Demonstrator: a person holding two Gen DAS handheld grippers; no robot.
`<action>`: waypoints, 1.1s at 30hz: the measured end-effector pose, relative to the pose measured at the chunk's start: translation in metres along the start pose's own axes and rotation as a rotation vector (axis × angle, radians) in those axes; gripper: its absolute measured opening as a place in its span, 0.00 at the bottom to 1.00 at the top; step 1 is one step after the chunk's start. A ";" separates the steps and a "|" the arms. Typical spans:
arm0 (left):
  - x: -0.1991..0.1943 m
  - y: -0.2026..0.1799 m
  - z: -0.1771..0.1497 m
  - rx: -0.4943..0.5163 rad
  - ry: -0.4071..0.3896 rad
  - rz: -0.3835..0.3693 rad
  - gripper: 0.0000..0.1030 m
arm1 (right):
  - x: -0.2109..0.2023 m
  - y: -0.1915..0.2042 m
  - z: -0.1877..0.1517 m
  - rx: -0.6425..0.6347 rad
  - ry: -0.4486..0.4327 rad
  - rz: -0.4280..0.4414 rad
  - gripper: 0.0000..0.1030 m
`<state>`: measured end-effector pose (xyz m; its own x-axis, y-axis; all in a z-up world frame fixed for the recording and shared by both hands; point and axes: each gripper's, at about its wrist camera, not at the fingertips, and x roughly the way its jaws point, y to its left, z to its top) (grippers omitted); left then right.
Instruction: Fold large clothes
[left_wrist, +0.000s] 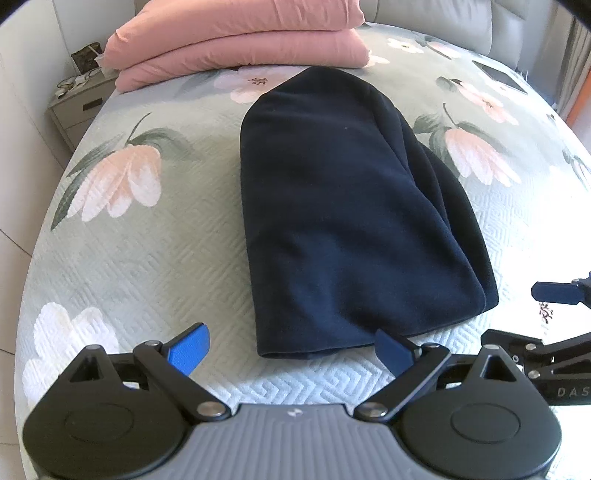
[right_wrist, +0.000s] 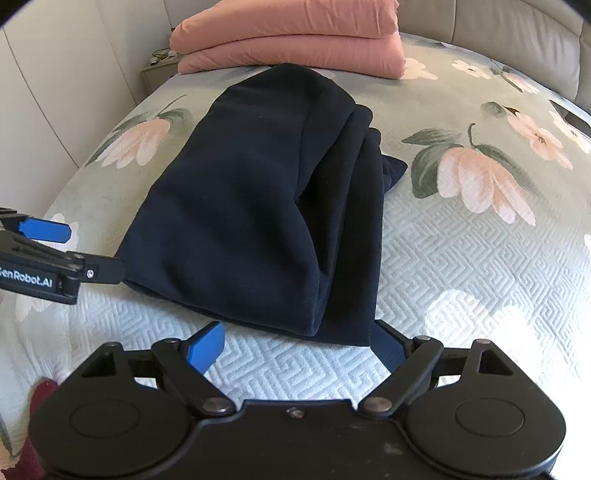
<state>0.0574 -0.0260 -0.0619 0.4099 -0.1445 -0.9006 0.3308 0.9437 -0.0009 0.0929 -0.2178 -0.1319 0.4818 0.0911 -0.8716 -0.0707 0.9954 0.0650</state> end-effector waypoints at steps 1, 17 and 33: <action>0.000 0.000 0.000 0.001 0.001 0.003 0.95 | 0.000 0.000 0.000 0.001 0.000 0.002 0.98; 0.003 0.002 -0.001 -0.019 0.011 0.002 0.95 | -0.012 -0.009 0.004 0.056 -0.076 -0.011 0.98; 0.003 -0.002 -0.002 -0.003 0.008 -0.009 0.95 | -0.011 -0.005 0.002 0.035 -0.065 -0.023 0.98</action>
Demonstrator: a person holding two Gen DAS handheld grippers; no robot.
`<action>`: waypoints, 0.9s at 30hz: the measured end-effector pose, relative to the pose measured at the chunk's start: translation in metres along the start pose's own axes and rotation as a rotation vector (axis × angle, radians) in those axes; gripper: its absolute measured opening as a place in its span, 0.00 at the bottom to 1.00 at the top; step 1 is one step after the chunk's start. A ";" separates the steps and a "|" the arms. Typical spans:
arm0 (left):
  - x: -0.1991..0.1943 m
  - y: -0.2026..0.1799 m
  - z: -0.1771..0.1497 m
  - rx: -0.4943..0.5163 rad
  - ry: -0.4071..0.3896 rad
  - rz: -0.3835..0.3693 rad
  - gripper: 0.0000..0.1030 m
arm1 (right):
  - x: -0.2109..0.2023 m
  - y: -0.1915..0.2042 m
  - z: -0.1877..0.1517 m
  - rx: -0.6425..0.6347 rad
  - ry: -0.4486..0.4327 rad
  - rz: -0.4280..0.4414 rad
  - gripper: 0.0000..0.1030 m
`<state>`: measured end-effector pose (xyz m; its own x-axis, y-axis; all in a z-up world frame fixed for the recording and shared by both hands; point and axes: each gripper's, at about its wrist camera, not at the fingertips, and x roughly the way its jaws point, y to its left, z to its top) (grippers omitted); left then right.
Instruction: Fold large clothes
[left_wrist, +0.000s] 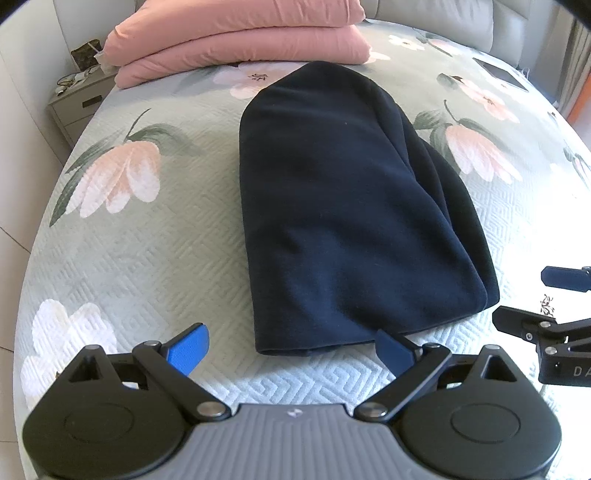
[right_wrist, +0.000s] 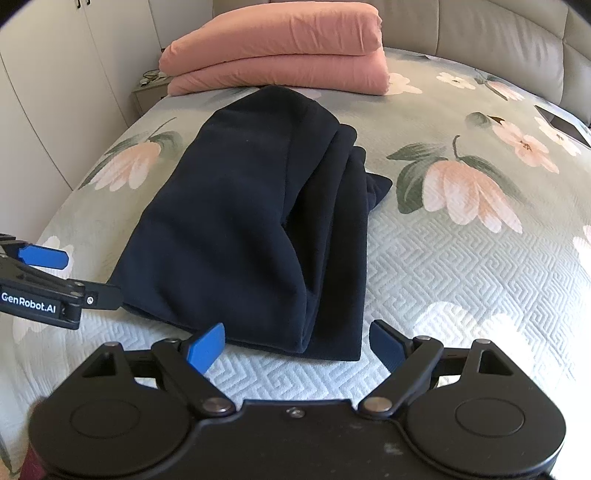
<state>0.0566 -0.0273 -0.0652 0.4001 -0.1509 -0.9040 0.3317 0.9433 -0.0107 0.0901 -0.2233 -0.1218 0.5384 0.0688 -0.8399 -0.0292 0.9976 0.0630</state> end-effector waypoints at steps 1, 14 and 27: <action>0.000 0.000 0.000 -0.001 -0.001 -0.012 0.96 | 0.000 0.001 0.000 -0.008 -0.002 -0.008 0.98; -0.001 0.000 -0.001 0.016 -0.020 -0.020 0.97 | -0.001 0.006 -0.001 -0.030 -0.005 -0.017 0.98; -0.002 0.001 0.000 0.017 -0.024 -0.018 0.97 | 0.000 0.004 -0.001 -0.020 -0.003 -0.005 0.98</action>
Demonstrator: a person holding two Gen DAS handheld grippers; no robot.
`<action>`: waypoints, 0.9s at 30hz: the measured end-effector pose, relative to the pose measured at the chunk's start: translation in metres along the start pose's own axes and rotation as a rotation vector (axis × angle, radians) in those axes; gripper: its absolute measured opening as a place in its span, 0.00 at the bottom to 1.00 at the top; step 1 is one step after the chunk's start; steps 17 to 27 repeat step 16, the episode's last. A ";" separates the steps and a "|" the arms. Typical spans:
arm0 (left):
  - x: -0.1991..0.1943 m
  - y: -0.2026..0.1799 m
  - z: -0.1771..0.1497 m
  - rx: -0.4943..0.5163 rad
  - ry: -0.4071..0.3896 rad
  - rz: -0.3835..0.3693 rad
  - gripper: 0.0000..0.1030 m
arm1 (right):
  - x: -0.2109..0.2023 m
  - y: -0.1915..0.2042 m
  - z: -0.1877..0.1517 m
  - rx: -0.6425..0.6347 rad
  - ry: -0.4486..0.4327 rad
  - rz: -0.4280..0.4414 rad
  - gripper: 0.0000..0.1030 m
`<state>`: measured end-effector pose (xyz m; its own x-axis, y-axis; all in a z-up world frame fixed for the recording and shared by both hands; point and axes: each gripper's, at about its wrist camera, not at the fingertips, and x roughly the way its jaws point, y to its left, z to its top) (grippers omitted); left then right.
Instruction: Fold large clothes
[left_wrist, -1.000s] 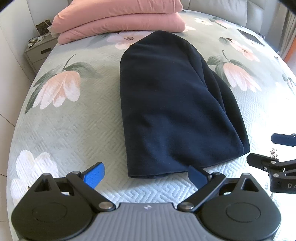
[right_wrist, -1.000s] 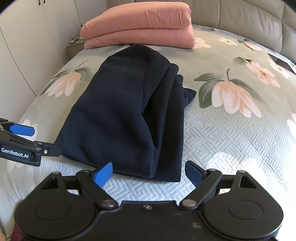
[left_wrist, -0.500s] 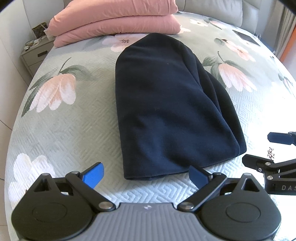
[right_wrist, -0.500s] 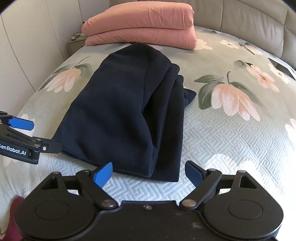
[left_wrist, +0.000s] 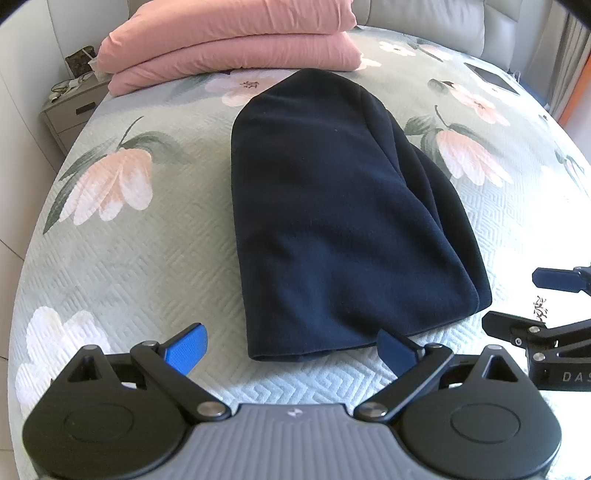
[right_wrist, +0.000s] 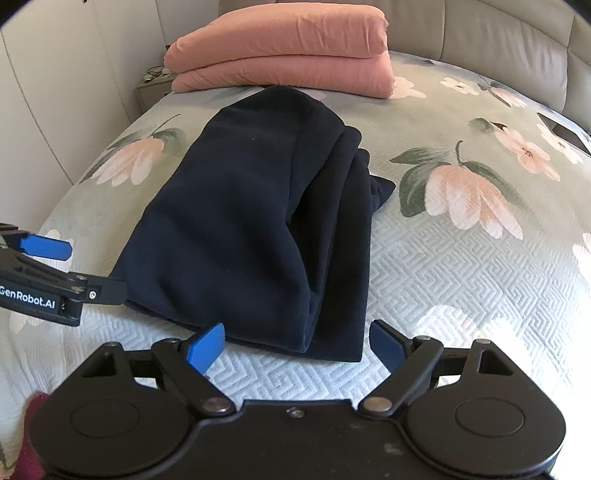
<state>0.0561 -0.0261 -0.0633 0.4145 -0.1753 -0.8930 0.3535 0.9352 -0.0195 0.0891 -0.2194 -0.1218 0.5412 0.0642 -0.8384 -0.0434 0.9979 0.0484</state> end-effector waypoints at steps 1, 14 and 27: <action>0.000 0.000 0.000 0.000 0.001 0.001 0.97 | 0.000 0.000 0.000 0.000 0.002 0.001 0.98; 0.005 -0.001 -0.001 0.011 0.003 0.020 0.98 | 0.003 0.003 -0.001 -0.015 0.018 0.006 0.98; 0.004 -0.006 -0.002 0.044 -0.010 0.049 0.98 | 0.003 0.003 -0.001 -0.018 0.018 0.006 0.98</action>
